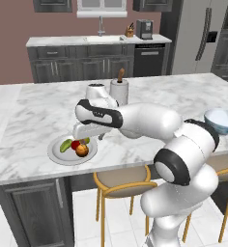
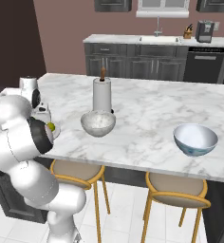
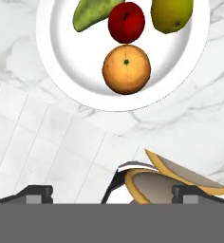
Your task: Take the fruits from the plate on the dining counter and place two fruits in each bowl.
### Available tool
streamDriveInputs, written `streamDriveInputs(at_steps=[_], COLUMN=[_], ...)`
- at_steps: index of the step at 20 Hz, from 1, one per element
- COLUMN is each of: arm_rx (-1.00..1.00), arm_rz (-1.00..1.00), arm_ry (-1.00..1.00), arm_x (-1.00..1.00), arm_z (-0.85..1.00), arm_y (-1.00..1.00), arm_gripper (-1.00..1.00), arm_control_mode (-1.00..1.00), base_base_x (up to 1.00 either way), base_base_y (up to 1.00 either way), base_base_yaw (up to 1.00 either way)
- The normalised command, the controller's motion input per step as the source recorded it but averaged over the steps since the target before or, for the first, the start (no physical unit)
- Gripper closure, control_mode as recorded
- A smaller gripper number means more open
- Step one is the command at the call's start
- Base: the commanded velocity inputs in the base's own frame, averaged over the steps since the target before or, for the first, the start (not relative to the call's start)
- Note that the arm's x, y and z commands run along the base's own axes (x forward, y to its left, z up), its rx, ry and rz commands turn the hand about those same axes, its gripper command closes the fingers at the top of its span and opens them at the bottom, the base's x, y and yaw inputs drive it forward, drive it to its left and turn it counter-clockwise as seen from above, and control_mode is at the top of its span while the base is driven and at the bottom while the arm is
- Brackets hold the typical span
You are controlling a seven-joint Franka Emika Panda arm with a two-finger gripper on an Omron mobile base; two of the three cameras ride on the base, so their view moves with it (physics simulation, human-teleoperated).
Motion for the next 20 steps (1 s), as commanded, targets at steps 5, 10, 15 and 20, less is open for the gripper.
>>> streamDriveInputs(at_steps=[5, 10, 15, 20], arm_rx=[-0.01, 0.00, -0.01, 0.00], arm_rz=[0.00, -0.01, -0.01, -0.01], arm_ry=[-0.01, -0.05, -0.01, 0.00], arm_x=[0.33, 0.28, 0.52, 0.42], arm_z=[-0.45, -0.43, -0.07, -0.04], arm_y=[0.18, 0.06, 0.09, 0.21], arm_gripper=[-1.00, -1.00, -1.00, -1.00], arm_control_mode=[-1.00, -1.00, -1.00, -1.00], base_base_x=[0.00, 0.00, 0.00, 0.00], base_base_y=[0.00, 0.00, 0.00, 0.00], base_base_yaw=[0.00, 0.00, 0.00, 0.00])
